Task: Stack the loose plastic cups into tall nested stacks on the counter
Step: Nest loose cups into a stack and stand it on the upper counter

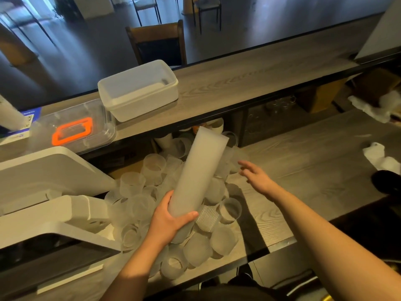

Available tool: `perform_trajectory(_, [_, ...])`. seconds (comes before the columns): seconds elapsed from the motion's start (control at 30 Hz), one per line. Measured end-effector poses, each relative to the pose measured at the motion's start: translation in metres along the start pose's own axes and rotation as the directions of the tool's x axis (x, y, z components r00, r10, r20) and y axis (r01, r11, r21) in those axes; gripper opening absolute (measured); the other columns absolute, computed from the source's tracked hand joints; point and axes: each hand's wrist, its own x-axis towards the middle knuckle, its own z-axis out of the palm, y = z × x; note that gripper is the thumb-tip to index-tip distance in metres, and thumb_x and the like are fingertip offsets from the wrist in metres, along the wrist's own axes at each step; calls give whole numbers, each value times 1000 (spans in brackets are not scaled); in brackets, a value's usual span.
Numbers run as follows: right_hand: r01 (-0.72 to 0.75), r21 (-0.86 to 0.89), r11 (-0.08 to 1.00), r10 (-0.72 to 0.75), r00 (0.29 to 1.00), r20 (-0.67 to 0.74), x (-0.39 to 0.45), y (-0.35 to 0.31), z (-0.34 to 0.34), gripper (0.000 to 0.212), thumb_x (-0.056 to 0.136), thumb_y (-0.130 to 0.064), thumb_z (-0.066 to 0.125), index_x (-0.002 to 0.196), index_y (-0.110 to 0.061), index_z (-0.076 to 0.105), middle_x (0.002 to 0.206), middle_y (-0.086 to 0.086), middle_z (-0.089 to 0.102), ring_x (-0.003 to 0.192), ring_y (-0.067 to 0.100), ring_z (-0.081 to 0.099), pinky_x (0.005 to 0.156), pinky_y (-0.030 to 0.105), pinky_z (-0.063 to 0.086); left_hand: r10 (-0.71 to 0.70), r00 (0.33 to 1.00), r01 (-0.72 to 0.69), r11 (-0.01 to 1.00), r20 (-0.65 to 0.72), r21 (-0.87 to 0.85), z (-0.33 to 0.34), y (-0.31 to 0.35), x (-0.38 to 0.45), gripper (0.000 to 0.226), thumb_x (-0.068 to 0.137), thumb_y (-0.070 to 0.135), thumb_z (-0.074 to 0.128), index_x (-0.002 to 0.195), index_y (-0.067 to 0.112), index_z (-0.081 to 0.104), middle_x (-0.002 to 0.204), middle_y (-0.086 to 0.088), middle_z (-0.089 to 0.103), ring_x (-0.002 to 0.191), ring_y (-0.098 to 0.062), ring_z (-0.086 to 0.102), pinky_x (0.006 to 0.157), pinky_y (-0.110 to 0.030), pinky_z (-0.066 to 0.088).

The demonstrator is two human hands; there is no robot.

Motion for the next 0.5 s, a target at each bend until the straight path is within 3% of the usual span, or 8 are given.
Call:
perform_trajectory(0.1, [-72, -114, 991, 80, 995, 63, -6, 41, 10, 59, 95, -15, 63, 149, -18, 41, 145, 14, 46, 125, 24, 49, 99, 34, 47, -12, 1000, 12, 1000, -2, -4, 1, -1, -3, 86, 44, 70, 76, 118, 41, 45, 114, 15, 55, 100, -5, 58, 71, -19, 48])
perform_trajectory(0.2, [-64, -244, 968, 118, 970, 212, -13, 61, 17, 86, 83, -11, 77, 155, -20, 30, 158, 10, 32, 144, 28, 33, 112, 38, 37, -12, 1000, 12, 1000, 1, -6, 3, -4, -6, 77, 45, 68, 78, 112, 46, 46, 114, 16, 55, 101, -6, 58, 73, -21, 50])
perform_trajectory(0.33, [2, -475, 880, 146, 951, 274, -15, 71, 31, 120, 63, -28, 92, 158, -25, 19, 162, 4, 23, 149, 27, 23, 120, 43, 30, -14, 1000, 14, 1000, 6, -4, 5, -5, -8, 79, 47, 67, 80, 116, 45, 48, 115, 15, 57, 100, -4, 59, 71, -19, 51])
perform_trajectory(0.5, [124, -568, 814, 29, 967, 254, -14, 79, 46, 116, 65, -32, 91, 157, -27, 21, 159, 0, 28, 146, 23, 25, 120, 40, 31, -21, 1000, 21, 999, -14, -32, 7, -4, -12, 82, 46, 65, 81, 118, 41, 50, 114, 15, 59, 96, 5, 59, 70, -16, 51])
